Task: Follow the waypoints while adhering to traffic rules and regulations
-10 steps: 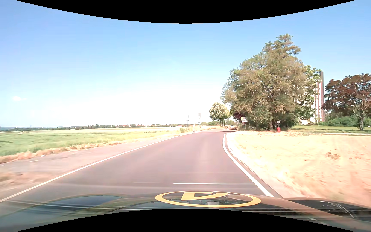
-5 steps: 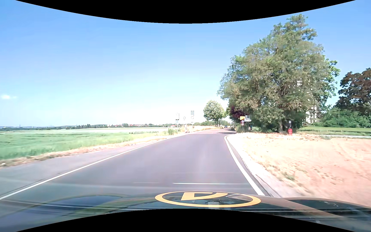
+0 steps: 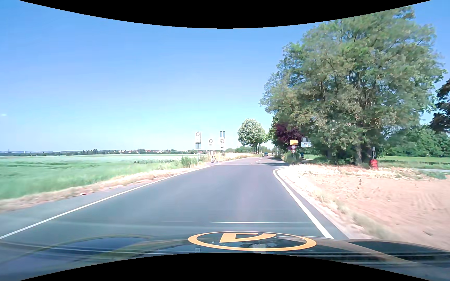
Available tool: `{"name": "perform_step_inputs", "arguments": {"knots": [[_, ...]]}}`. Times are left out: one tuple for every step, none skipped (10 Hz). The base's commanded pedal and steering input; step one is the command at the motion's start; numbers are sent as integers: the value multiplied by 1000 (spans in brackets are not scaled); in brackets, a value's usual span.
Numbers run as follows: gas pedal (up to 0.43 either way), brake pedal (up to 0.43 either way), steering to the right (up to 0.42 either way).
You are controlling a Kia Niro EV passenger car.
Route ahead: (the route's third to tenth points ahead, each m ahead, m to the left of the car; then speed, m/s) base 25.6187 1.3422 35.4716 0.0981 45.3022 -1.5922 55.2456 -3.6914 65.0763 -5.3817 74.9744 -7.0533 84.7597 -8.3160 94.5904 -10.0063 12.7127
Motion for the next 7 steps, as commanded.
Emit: {"name": "perform_step_inputs", "arguments": {"knots": [[28, 0, 33], [28, 0, 33], [28, 0, 33], [39, 0, 33], [39, 0, 33], [47, 0, 33], [59, 0, 33]]}}
